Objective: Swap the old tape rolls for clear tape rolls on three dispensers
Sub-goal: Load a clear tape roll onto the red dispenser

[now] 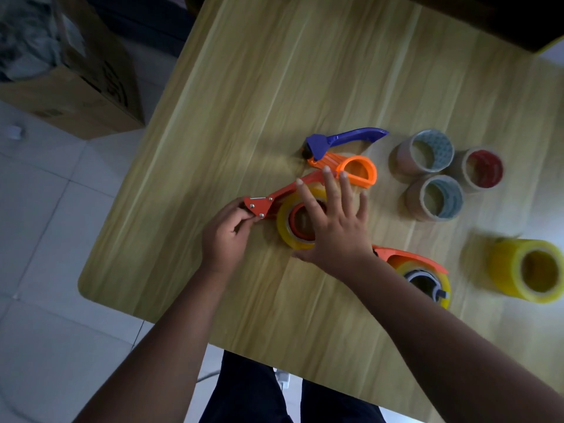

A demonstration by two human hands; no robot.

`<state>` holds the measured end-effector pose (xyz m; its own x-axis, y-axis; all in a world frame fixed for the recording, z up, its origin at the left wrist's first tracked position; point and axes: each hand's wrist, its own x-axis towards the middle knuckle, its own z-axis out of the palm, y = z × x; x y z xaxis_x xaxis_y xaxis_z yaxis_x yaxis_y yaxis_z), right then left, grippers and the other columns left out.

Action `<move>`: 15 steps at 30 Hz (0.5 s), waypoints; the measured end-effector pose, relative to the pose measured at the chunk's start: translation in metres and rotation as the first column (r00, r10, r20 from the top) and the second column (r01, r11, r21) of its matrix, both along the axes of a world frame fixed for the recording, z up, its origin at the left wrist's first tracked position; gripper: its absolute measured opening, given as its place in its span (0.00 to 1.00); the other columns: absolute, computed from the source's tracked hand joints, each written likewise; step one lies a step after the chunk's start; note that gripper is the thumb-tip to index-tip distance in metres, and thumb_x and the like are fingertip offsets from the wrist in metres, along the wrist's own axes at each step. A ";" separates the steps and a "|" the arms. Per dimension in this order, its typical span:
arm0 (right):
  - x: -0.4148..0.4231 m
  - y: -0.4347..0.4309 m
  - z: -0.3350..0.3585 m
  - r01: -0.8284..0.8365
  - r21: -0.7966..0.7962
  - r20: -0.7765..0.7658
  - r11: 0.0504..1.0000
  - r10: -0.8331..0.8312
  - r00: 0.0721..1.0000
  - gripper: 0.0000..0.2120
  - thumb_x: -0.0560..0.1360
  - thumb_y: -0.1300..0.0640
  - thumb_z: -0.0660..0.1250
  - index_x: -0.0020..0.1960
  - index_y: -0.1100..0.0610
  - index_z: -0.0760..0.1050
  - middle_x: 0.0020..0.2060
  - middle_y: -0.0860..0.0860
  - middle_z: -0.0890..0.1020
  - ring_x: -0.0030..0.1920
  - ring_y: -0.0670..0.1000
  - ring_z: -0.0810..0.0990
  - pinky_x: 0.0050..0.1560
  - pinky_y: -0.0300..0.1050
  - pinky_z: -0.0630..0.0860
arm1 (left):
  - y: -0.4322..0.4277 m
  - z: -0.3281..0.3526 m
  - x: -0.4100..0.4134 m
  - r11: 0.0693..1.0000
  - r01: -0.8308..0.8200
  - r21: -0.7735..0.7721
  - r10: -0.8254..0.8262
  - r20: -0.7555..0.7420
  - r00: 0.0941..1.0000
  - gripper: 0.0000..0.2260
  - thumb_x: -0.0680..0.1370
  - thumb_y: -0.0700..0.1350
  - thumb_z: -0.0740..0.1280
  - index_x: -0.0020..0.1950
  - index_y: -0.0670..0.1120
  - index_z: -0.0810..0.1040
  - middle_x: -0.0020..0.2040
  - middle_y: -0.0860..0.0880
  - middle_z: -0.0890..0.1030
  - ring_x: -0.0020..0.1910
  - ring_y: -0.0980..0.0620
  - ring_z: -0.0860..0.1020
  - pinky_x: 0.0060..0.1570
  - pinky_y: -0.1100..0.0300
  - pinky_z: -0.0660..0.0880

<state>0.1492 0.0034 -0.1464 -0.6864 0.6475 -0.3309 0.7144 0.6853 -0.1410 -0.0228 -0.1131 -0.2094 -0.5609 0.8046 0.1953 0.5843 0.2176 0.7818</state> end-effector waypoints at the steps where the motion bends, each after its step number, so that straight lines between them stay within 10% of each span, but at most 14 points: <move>1: -0.002 0.005 0.002 -0.046 0.018 0.014 0.999 0.046 0.999 0.64 0.59 0.31 0.75 0.78 0.42 0.34 0.79 0.56 0.36 0.77 0.62 0.35 0.72 0.72 0.45 | 0.000 0.000 -0.001 1.000 0.004 -0.005 -0.004 0.008 1.000 0.02 0.73 0.36 0.73 0.42 0.38 0.82 0.49 0.44 0.85 0.49 0.56 0.80 0.50 0.69 0.73; 7: -0.006 0.017 0.009 -0.093 0.072 0.106 0.993 0.085 0.991 0.63 0.59 0.30 0.75 0.79 0.47 0.39 0.77 0.57 0.53 0.76 0.60 0.51 0.72 0.71 0.45 | 0.003 -0.003 -0.009 1.000 -0.007 -0.003 0.007 -0.012 1.000 0.03 0.72 0.35 0.74 0.40 0.36 0.82 0.51 0.41 0.84 0.51 0.59 0.78 0.51 0.64 0.76; 15: -0.004 0.011 0.007 -0.064 -0.025 0.116 0.998 0.067 0.991 0.60 0.63 0.35 0.75 0.79 0.49 0.38 0.78 0.57 0.46 0.77 0.61 0.45 0.71 0.62 0.60 | -0.004 -0.003 -0.015 0.983 -0.011 -0.182 0.021 0.058 0.998 0.06 0.71 0.40 0.76 0.39 0.40 0.82 0.63 0.46 0.80 0.58 0.66 0.73 0.53 0.75 0.68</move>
